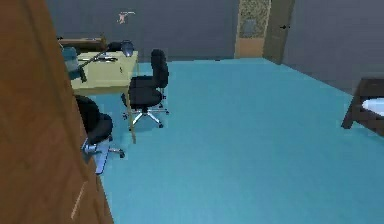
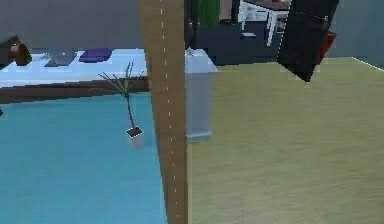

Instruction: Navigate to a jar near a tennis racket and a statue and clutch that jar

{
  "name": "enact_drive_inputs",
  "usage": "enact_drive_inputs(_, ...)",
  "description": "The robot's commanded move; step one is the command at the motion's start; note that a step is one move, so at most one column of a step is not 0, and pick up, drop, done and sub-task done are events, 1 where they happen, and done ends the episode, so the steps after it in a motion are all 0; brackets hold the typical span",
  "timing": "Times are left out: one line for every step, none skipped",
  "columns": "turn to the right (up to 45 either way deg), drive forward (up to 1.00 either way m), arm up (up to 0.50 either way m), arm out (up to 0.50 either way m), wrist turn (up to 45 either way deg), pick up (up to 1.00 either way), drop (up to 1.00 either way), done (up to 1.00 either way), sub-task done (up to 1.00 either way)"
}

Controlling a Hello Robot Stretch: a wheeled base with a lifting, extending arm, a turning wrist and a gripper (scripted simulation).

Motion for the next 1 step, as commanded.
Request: enact_drive_inputs(0.0, 1.00, 0.00, 0.00, 0.0, 0.00, 0.00, 0.00, 0.00)
